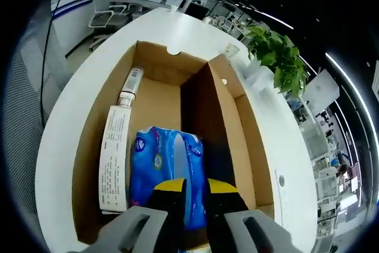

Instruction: Operate the shoe box by opening the lid, removing the specified soft item, and placing it in the target area until the item is outside and the box remains undamaged.

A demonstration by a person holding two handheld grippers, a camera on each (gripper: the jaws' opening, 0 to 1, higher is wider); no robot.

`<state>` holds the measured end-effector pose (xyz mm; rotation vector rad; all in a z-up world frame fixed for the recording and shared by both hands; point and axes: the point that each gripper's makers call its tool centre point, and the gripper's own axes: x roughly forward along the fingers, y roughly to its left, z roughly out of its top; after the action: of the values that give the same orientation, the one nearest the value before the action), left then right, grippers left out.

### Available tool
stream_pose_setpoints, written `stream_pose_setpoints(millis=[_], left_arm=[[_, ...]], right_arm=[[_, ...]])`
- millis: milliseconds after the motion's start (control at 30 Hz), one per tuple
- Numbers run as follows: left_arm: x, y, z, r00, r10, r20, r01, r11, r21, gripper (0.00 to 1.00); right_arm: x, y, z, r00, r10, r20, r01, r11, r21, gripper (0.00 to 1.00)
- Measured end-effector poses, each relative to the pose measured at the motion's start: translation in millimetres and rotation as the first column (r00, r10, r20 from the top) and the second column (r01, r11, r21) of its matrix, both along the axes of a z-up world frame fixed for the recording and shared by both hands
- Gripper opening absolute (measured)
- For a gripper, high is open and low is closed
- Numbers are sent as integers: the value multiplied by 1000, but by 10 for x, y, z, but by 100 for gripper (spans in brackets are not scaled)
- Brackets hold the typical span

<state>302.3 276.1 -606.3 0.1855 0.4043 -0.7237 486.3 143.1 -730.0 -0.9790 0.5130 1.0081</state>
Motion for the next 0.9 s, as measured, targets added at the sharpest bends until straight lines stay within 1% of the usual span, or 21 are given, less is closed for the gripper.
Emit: stream_pose_setpoints(millis=[67, 133, 200, 267, 300, 367, 467, 500, 567, 633, 733, 900], left_arm=[[-30, -11, 16, 1000, 4, 13, -4, 1000, 5, 99], [-61, -7, 45, 1000, 5, 7, -5, 1000, 16, 99], [-91, -7, 120, 1000, 18, 17, -18, 1000, -1, 99], [-112, -4, 159, 999, 28, 27, -28, 1000, -2, 99], [-114, 0, 165, 999, 32, 30, -32, 999, 0, 99], [-102, 13, 141, 998, 43, 35, -43, 999, -4, 99], [-81, 52, 109, 997, 63, 38, -63, 998, 1, 99], [-78, 55, 108, 997, 67, 38, -67, 998, -1, 99], [-64, 73, 122, 996, 77, 52, -77, 997, -1, 99], [-61, 86, 121, 995, 86, 47, -85, 996, -15, 99], [-63, 93, 115, 995, 90, 38, -89, 996, -23, 99], [-69, 82, 114, 996, 82, 38, -81, 996, -21, 99]], right_arm=[[10, -8, -50, 1000, -4, -7, 4, 1000, -12, 4], [24, -10, -68, 1000, -5, -5, 5, 1000, -20, 2], [39, -15, -88, 1000, -7, -5, 7, 1000, -27, 2], [86, -48, -119, 1000, -17, 5, 17, 999, -47, 1], [88, -50, -128, 1000, -17, 3, 17, 999, -48, 0], [110, -66, -117, 999, -11, 31, 13, 998, -63, 0], [96, -52, -106, 999, -2, 38, 4, 998, -65, 0], [108, -54, -85, 999, 5, 53, -1, 998, -70, 0], [107, -49, -46, 999, -5, 51, 8, 999, -54, 0], [107, -49, -8, 999, -12, 53, 15, 999, -44, 0], [69, -24, 50, 998, -2, 62, 4, 1000, -30, 0], [48, 11, 172, 996, 0, 87, 1, 1000, -6, 0]])
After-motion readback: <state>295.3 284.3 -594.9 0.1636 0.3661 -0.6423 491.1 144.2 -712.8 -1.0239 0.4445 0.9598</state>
